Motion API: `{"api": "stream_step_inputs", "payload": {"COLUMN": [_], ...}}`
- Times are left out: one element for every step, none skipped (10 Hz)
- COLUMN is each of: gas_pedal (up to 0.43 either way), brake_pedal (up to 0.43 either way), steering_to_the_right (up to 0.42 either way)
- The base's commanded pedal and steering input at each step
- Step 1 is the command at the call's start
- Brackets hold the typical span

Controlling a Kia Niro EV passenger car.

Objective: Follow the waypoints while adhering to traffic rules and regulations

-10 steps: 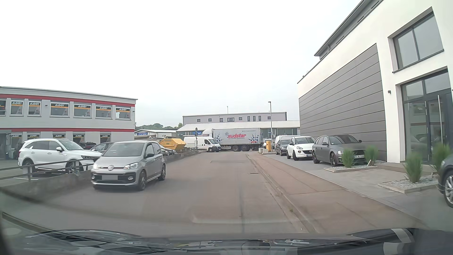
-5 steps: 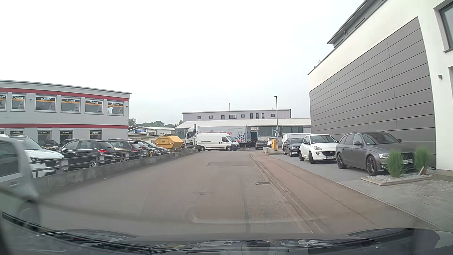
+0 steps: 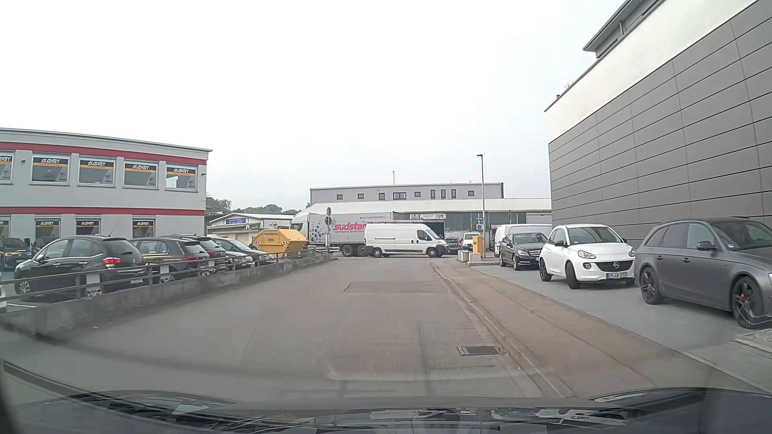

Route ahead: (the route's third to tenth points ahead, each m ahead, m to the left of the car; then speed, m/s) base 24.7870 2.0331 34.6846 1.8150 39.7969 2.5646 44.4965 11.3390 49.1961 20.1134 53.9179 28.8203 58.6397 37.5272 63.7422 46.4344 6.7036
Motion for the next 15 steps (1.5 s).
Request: {"api": "stream_step_inputs", "payload": {"gas_pedal": [0.000, 0.000, 0.000, 0.000, 0.000, 0.000, 0.000, 0.000, 0.000, 0.000, 0.000, 0.000, 0.000, 0.000, 0.000], "brake_pedal": [0.000, 0.000, 0.000, 0.000, 0.000, 0.000, 0.000, 0.000, 0.012, 0.061, 0.091, 0.098, 0.098, 0.085, 0.067], "steering_to_the_right": [-0.007, -0.006, -0.006, -0.005, -0.003, -0.002, -0.002, -0.001, -0.002, -0.001, -0.001, -0.001, -0.001, -0.001, -0.001]}}
